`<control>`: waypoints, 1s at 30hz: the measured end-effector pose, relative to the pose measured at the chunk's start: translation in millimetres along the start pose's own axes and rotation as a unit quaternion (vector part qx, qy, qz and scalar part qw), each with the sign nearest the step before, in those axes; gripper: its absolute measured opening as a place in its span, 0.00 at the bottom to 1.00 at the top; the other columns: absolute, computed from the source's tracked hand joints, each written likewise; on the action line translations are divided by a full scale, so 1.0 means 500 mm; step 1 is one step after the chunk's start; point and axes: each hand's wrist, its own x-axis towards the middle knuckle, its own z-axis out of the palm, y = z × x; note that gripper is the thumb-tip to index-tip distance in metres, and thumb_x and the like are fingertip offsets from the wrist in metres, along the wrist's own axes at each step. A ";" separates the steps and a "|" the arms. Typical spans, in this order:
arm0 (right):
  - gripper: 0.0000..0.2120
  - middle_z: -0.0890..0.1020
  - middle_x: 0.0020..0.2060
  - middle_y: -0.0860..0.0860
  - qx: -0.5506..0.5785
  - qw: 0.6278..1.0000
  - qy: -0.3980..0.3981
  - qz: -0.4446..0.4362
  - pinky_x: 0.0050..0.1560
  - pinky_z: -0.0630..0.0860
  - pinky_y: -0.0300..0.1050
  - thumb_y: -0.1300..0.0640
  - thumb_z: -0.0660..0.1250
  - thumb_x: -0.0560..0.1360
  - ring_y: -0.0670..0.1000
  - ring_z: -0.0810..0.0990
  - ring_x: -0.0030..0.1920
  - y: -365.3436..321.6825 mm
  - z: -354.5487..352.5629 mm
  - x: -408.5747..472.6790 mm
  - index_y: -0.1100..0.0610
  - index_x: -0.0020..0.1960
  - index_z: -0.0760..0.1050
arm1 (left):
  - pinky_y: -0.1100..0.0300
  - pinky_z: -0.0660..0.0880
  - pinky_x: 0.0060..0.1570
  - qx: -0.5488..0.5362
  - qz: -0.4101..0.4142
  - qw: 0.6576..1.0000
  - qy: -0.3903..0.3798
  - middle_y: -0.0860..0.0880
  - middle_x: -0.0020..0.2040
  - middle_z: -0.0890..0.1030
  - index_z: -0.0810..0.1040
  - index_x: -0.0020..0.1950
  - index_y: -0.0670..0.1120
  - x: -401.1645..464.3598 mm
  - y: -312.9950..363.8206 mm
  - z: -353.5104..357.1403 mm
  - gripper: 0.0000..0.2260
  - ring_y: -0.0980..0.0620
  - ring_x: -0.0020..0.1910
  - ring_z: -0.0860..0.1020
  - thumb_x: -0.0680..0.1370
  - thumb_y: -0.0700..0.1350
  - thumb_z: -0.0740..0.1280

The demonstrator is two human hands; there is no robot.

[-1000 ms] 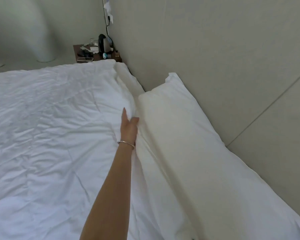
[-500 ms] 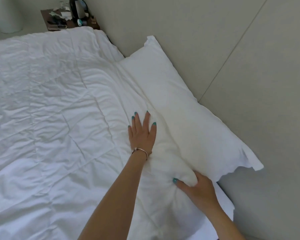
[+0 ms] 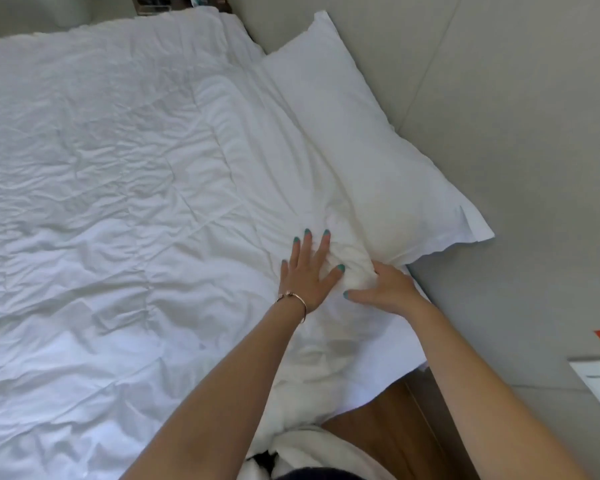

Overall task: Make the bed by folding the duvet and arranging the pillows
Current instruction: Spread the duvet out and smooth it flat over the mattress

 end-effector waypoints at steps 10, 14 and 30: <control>0.32 0.69 0.68 0.42 0.248 0.954 0.063 -0.156 0.66 0.69 0.47 0.61 0.68 0.76 0.47 0.69 0.69 0.065 -0.007 -0.143 0.31 0.67 0.61 | 0.44 0.49 0.75 -0.042 0.139 0.989 -0.033 0.59 0.78 0.42 0.41 0.73 0.71 -0.168 -0.043 0.011 0.32 0.55 0.77 0.41 0.75 0.67 0.57; 0.18 0.78 0.62 0.42 0.365 0.917 0.081 -0.141 0.60 0.75 0.41 0.65 0.64 0.78 0.42 0.77 0.61 -0.012 0.003 -0.178 0.44 0.58 0.80 | 0.39 0.44 0.73 0.027 0.230 0.972 0.032 0.54 0.79 0.43 0.41 0.76 0.65 -0.289 -0.057 0.028 0.46 0.49 0.78 0.40 0.67 0.72 0.65; 0.15 0.83 0.54 0.51 0.597 0.789 0.145 -0.019 0.57 0.77 0.45 0.52 0.72 0.72 0.49 0.83 0.51 -0.191 0.034 -0.216 0.53 0.58 0.80 | 0.53 0.53 0.75 -0.081 0.403 0.910 0.054 0.48 0.79 0.47 0.48 0.76 0.60 -0.281 -0.023 -0.125 0.43 0.50 0.78 0.47 0.70 0.61 0.71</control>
